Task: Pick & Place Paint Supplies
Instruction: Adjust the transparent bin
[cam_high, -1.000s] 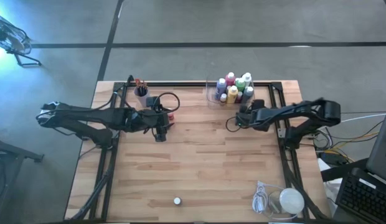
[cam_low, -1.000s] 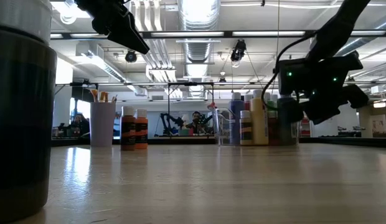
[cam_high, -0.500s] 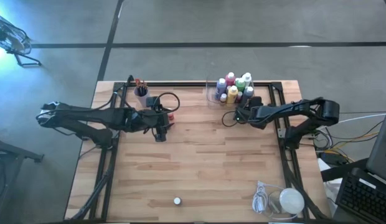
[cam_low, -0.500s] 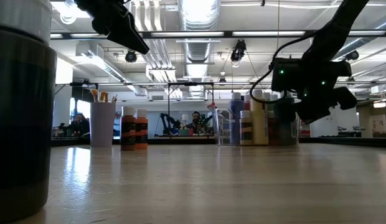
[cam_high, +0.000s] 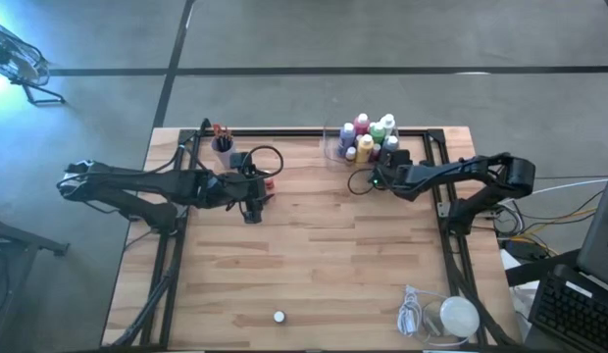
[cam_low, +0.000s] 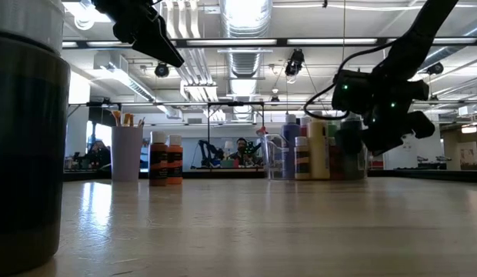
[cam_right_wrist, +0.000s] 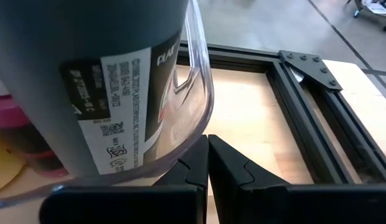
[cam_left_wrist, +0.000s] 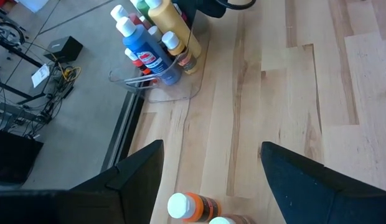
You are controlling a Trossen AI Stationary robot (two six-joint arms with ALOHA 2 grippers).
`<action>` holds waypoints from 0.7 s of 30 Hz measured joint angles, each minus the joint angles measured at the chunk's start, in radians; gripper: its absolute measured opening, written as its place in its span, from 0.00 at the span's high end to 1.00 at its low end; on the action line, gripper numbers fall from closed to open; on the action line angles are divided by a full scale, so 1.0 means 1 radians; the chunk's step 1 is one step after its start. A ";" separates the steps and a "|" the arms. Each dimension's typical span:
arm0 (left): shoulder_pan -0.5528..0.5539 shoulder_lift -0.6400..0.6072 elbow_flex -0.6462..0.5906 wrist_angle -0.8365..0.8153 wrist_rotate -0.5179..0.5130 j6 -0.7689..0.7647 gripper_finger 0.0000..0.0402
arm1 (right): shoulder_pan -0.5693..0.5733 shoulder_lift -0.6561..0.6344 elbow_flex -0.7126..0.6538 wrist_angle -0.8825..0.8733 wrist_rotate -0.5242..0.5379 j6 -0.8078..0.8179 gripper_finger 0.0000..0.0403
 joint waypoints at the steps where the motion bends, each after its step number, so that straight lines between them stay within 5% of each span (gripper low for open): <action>1: 0.000 0.000 0.000 0.000 0.000 0.000 0.32 | 0.000 0.000 -0.005 0.016 0.000 -0.012 0.98; 21: 0.000 0.000 0.000 0.000 0.000 0.000 0.32 | 0.000 0.000 -0.054 0.268 -0.046 -0.172 0.98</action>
